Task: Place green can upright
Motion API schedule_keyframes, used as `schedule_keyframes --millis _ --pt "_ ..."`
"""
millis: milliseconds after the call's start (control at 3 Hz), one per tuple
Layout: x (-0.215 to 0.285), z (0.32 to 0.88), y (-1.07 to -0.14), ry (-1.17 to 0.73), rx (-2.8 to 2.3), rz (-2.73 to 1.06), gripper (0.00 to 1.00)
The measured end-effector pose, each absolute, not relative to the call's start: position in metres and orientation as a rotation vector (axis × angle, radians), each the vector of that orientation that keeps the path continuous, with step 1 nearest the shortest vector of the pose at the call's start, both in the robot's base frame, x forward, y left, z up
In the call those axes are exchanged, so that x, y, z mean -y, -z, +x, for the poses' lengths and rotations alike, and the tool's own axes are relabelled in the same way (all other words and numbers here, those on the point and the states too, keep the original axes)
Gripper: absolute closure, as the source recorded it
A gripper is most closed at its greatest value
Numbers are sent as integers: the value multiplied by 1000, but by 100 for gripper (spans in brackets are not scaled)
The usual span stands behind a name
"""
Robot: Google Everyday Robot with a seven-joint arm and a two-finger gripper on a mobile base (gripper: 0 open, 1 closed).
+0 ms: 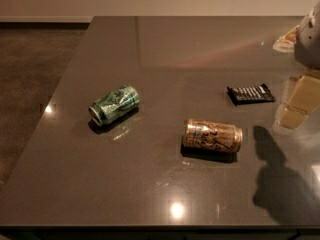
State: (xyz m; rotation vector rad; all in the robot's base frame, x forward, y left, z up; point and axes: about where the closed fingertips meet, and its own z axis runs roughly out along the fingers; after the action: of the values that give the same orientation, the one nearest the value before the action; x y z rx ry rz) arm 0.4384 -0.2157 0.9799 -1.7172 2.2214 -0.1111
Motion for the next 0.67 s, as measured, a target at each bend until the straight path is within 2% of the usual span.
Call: schedule_keyframes --millis 667 --pt "209 443 -985 131 -2198 -1734 0"
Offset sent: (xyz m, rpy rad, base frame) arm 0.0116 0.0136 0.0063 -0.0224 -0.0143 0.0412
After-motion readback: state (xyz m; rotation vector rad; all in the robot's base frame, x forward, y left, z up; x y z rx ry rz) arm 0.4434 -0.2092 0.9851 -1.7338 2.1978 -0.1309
